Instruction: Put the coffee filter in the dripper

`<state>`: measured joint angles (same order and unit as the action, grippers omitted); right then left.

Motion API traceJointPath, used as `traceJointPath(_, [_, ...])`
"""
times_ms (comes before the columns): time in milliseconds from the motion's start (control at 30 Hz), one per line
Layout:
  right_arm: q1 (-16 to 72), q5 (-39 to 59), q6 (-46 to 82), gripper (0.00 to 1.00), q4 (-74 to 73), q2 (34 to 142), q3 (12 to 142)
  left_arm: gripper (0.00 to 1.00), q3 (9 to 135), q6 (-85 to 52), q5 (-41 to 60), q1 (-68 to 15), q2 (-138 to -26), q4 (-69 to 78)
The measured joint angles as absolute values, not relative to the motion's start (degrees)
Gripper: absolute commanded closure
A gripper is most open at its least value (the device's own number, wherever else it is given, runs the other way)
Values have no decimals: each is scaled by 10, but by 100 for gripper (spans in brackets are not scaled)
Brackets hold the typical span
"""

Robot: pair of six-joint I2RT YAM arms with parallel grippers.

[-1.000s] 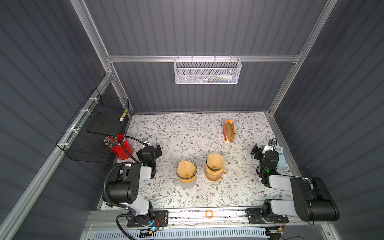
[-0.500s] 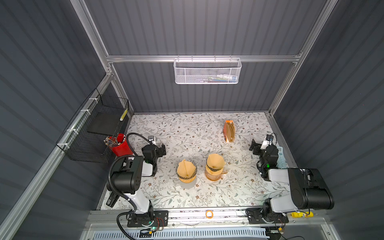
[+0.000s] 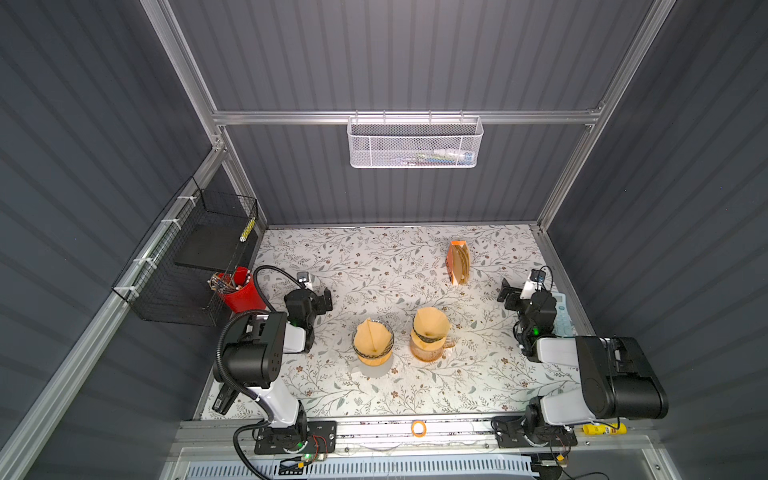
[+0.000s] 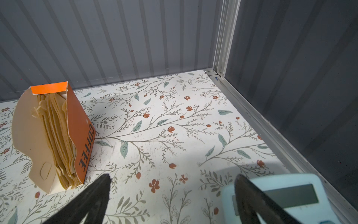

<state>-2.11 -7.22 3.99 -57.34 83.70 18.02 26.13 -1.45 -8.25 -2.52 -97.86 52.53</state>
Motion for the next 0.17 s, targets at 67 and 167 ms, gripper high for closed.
traceJointPath(67, [-21,-72,40,1,-573,837,180,0,261,-15,-83,-25,-979,525])
traceJointPath(167, [-21,-72,40,1,-571,837,180,0,261,-15,-83,-25,-979,525])
